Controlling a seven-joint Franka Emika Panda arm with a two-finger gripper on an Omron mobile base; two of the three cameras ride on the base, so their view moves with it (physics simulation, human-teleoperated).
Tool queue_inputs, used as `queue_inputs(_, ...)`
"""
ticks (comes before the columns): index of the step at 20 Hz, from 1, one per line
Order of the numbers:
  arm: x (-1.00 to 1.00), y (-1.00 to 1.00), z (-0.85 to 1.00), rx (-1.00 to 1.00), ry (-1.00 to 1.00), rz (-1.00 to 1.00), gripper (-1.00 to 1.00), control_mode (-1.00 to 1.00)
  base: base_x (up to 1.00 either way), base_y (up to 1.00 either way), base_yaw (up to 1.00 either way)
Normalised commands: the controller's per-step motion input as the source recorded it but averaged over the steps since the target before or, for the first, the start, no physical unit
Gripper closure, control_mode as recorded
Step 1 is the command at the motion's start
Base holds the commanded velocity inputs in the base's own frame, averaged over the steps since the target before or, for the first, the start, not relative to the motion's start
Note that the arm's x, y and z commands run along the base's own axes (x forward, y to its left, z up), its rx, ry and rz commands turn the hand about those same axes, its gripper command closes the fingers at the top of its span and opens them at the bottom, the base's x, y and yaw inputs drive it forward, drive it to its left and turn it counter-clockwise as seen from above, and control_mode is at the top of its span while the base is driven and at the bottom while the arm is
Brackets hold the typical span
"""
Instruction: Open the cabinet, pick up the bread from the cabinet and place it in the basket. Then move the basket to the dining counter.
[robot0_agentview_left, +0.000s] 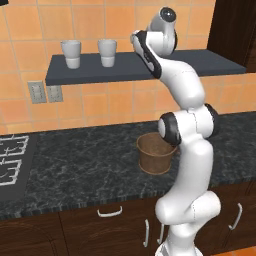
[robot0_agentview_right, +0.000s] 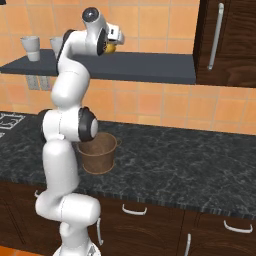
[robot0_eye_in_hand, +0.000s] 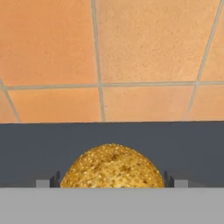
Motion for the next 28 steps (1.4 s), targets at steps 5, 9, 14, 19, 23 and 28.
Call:
queue_inputs(5,-1.00,0.06,-0.17,-0.05,-0.20,0.00,1.00,-1.00,0.00,0.00,0.00)
queue_inputs(9,-1.00,0.01,-0.14,0.00,-0.02,0.00,1.00,-1.00,0.00,0.00,0.00)
queue_inputs(14,-1.00,0.00,-0.01,0.00,0.03,-0.04,1.00,-1.00,0.00,0.00,0.00)
queue_inputs(19,-1.00,0.00,-0.04,0.04,0.18,-0.11,1.00,-1.00,0.00,0.00,0.00)
queue_inputs(23,-1.00,0.00,-0.37,0.04,0.32,-0.13,1.00,-1.00,0.00,0.00,0.00)
queue_inputs(28,-0.97,0.00,-0.79,0.03,0.38,-0.07,1.00,-1.00,0.00,0.00,0.00)
